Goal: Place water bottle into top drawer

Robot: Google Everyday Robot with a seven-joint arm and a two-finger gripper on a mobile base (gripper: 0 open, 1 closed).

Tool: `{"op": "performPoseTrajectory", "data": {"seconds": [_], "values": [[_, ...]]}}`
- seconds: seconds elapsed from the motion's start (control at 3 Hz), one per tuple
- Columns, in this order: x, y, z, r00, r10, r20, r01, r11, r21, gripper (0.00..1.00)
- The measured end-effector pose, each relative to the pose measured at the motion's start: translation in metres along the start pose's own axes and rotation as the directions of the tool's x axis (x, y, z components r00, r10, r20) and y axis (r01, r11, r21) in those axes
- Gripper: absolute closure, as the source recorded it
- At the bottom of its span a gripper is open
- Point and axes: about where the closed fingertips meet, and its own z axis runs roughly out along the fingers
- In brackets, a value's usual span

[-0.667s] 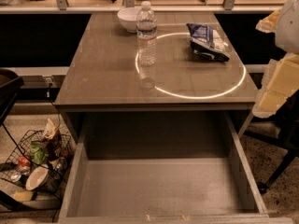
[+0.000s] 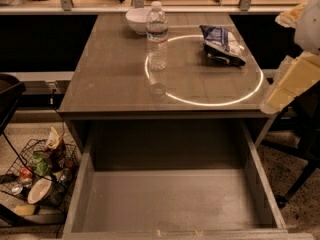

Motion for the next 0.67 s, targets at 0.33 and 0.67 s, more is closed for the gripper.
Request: {"op": "performPoseTrajectory", "data": {"seconds": [0.33,0.67], "values": [[0.004,-0.031,0.023,0.977,0.079,0.2,-0.09,0.9949,0.046,0.0],[-0.015,-0.079,0.056,0.853,0.18,0.49,-0.241,0.9683,0.065,0.0]]}}
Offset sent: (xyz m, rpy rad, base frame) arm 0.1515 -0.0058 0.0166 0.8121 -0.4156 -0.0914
